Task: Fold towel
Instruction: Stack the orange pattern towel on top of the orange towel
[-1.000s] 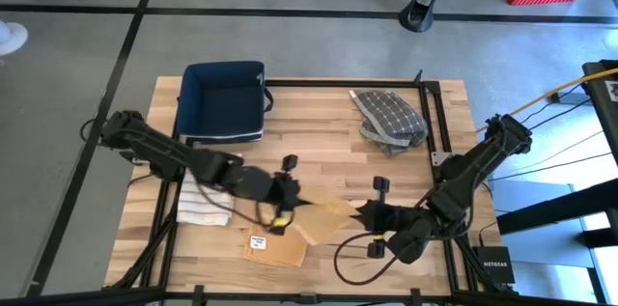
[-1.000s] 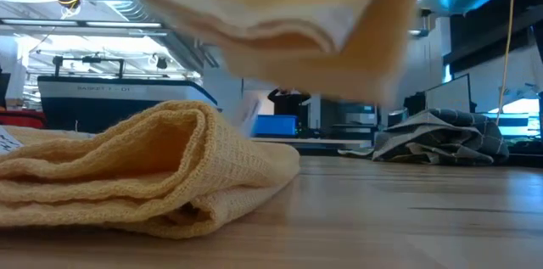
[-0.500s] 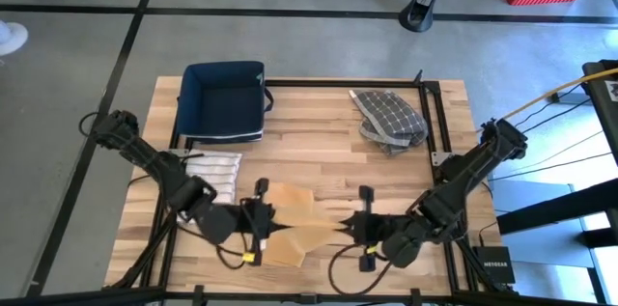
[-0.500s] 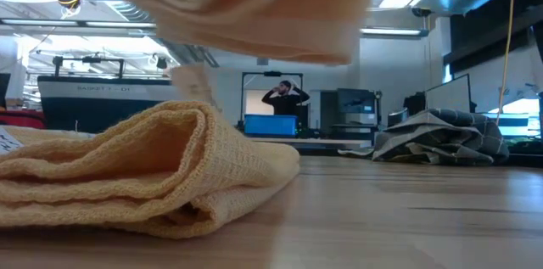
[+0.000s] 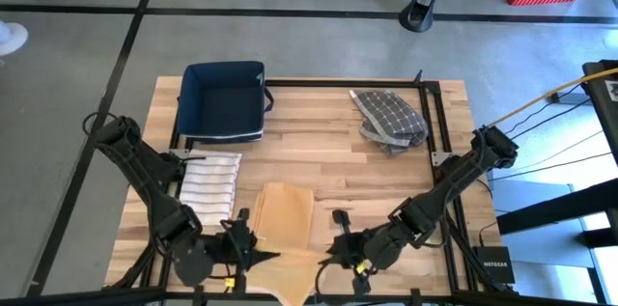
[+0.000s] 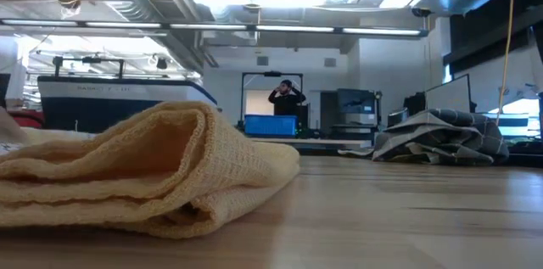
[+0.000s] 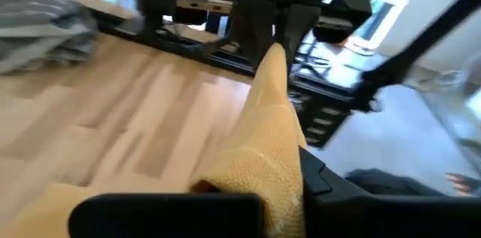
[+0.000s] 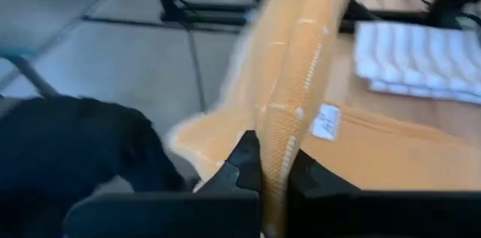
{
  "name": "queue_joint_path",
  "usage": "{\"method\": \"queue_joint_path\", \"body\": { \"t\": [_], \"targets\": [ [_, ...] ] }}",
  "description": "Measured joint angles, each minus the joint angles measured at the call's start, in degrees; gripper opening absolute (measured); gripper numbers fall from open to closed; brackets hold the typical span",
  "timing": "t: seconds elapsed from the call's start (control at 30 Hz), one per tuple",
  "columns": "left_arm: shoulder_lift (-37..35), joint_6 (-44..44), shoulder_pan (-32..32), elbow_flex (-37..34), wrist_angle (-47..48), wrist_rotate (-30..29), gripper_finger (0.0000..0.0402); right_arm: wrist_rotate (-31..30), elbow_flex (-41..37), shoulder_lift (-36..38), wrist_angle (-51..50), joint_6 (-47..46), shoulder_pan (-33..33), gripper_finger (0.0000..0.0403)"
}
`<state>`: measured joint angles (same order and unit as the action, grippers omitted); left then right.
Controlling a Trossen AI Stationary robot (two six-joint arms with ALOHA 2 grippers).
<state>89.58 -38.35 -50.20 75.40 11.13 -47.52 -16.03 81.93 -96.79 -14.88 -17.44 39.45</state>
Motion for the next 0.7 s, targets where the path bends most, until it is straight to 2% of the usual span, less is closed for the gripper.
{"method": "queue_joint_path", "body": {
  "t": [0.17, 0.3, 0.43, 0.7],
  "targets": [
    [1.81, -8.86, 2.06, 0.0, 13.88, -3.52, 0.0005, -0.89, -2.93, -1.68, -6.3, 0.74, -5.94, 0.0008],
    [3.87, -20.09, 4.81, -0.04, 27.9, -3.91, 0.0005, -0.81, -6.59, -2.74, -5.95, 1.25, -10.94, 0.001],
    [5.89, -24.96, 7.49, 0.0, 37.52, -4.03, 0.0005, -1.28, -9.19, -2.86, -5.16, 1.28, -14.18, 0.0007],
    [10.07, -26.56, 11.05, 0.08, 41.84, -3.47, 0.0005, -1.78, -9.55, -4.78, -5.98, 3.94, -16.95, 0.0014]
  ]
}}
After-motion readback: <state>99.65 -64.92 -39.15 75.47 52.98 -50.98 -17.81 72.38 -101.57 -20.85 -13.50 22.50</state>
